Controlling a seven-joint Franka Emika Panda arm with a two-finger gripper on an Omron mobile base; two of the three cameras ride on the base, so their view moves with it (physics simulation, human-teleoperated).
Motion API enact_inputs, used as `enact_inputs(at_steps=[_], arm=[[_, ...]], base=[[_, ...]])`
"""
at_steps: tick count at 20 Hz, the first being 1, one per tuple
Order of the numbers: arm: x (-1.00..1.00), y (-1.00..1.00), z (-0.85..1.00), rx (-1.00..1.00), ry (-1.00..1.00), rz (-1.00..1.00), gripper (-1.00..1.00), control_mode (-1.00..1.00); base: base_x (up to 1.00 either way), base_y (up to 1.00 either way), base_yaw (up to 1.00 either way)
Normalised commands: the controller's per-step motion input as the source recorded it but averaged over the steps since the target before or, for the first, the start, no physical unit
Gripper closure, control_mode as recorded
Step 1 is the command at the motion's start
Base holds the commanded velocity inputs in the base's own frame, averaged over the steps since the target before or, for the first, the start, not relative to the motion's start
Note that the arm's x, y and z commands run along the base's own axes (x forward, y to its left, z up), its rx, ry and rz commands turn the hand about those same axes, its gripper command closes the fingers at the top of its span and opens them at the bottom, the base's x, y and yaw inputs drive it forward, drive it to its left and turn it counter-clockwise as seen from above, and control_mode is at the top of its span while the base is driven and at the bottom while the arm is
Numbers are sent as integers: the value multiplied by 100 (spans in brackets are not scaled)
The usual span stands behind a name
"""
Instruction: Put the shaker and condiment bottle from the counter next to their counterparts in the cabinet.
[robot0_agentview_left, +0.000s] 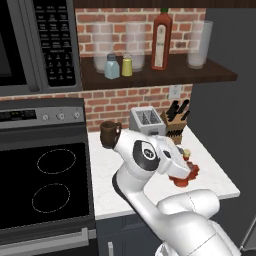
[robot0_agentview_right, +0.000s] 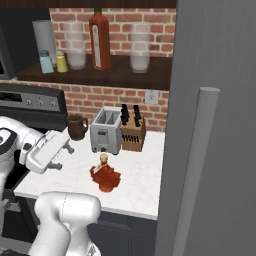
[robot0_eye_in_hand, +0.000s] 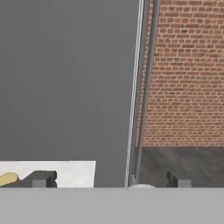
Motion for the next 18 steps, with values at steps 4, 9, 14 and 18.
enact_inputs(at_steps=[4,9,14,18], arm=[[17,-61,-4,9,0,0,-100,-100],[41,-47,0,8,0,0,-100,-100],[27,-6,0,3,0,0,-100,-100],[8,0,0,0,2,0,-100,-100]], base=[[0,0,0],[0,0,0],[0,0,0],[0,0,0]])
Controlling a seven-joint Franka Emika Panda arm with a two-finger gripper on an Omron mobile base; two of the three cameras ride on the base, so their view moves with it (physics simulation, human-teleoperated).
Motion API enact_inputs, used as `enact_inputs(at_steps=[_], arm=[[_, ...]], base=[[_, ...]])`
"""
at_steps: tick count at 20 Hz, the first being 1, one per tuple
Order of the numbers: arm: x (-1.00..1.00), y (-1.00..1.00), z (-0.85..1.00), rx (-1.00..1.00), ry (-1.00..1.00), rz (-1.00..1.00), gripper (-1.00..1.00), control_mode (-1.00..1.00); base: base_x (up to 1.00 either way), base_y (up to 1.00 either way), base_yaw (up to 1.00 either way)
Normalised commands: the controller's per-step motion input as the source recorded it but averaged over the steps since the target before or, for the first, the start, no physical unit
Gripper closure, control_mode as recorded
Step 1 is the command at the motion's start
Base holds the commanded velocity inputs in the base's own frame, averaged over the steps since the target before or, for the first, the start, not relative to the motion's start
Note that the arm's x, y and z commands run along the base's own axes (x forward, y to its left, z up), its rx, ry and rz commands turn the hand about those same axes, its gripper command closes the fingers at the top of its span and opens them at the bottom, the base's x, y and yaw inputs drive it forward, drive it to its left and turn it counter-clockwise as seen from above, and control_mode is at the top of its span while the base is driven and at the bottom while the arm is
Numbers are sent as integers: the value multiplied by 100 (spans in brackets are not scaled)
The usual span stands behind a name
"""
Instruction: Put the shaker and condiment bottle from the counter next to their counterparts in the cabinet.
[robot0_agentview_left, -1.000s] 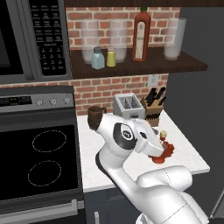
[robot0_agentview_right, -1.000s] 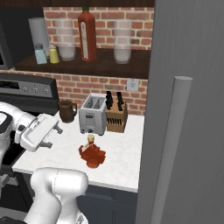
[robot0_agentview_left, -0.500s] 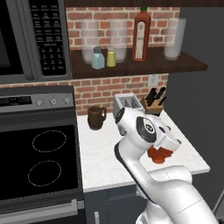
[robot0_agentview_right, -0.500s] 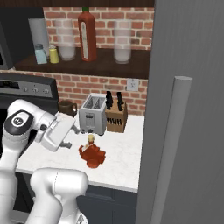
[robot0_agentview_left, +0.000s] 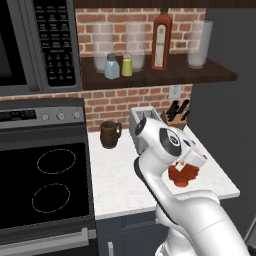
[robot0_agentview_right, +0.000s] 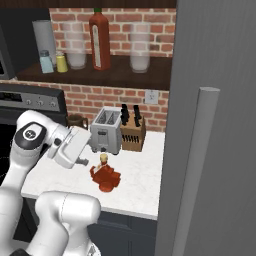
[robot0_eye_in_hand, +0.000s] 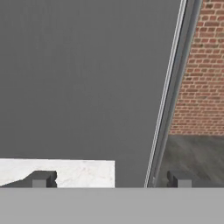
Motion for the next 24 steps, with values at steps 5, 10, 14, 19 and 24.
enact_inputs(at_steps=[5,10,14,19,24], arm=[[9,0,-10,0,1,0,-100,-100],[9,0,-33,0,0,1,-100,-100],[7,0,-31,0,0,3,-100,-100],[9,0,-2,0,0,1,-100,-100],[5,0,0,0,0,4,-100,-100]], base=[[0,0,0],[0,0,0],[0,0,0],[0,0,0],[0,0,0]])
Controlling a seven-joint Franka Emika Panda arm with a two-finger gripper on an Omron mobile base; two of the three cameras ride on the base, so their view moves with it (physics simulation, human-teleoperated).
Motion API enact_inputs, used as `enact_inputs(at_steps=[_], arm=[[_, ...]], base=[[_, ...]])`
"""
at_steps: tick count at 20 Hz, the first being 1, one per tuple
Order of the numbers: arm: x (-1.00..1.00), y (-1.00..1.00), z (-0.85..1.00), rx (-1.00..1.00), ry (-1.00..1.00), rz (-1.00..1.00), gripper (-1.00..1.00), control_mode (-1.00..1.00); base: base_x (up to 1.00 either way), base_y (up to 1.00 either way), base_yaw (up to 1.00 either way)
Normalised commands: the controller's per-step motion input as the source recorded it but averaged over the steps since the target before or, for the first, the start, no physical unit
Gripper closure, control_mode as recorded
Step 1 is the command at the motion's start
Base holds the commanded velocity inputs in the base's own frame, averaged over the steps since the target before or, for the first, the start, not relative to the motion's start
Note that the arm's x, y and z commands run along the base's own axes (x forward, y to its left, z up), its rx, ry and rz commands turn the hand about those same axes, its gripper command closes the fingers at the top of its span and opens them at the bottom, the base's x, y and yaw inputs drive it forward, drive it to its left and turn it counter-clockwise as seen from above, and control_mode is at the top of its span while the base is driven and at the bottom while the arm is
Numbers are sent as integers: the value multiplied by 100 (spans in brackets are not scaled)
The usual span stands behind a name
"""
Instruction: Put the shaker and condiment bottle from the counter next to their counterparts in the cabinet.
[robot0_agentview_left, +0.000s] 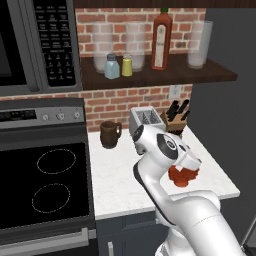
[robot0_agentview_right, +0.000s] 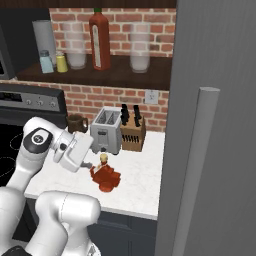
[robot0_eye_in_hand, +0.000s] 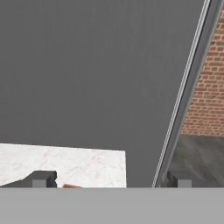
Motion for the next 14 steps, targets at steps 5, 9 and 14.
enact_inputs(at_steps=[5,9,14], arm=[[13,0,0,0,0,6,-100,-100],[18,0,0,0,0,5,-100,-100],[4,0,0,0,0,1,-100,-100]], base=[[0,0,0],[0,0,0],[0,0,0]])
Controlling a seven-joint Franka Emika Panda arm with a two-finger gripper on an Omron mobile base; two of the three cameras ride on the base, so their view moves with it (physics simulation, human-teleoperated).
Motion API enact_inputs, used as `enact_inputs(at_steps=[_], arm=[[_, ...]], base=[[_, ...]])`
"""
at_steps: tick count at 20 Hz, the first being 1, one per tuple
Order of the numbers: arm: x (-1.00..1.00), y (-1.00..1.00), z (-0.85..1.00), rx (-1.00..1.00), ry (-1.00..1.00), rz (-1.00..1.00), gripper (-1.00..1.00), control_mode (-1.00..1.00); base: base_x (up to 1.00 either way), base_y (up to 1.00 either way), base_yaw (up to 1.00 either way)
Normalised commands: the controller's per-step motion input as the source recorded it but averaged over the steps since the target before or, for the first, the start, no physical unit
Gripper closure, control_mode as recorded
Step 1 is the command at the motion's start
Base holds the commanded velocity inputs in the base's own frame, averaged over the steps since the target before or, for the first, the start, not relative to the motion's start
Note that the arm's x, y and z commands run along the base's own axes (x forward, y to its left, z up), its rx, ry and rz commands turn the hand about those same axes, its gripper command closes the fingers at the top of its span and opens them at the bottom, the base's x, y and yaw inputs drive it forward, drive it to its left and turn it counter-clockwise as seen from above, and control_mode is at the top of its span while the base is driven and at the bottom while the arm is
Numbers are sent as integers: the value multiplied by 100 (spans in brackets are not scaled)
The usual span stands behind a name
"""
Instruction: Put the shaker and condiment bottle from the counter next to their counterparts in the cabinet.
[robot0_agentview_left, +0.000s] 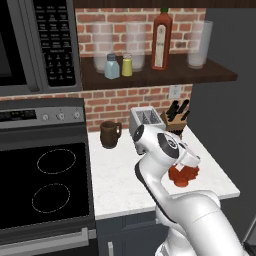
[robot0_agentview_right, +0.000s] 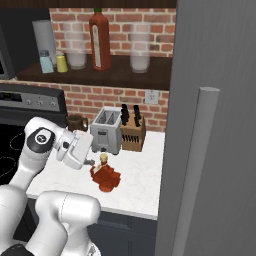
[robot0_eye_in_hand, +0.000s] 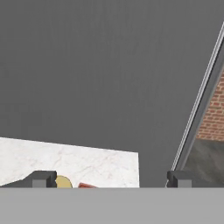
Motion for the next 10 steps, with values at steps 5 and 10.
enact_inputs(at_steps=[5,10], arm=[[3,0,-2,0,0,0,-100,-100],[7,0,-12,0,0,0,-100,-100]], base=[[0,0,0],[0,0,0]])
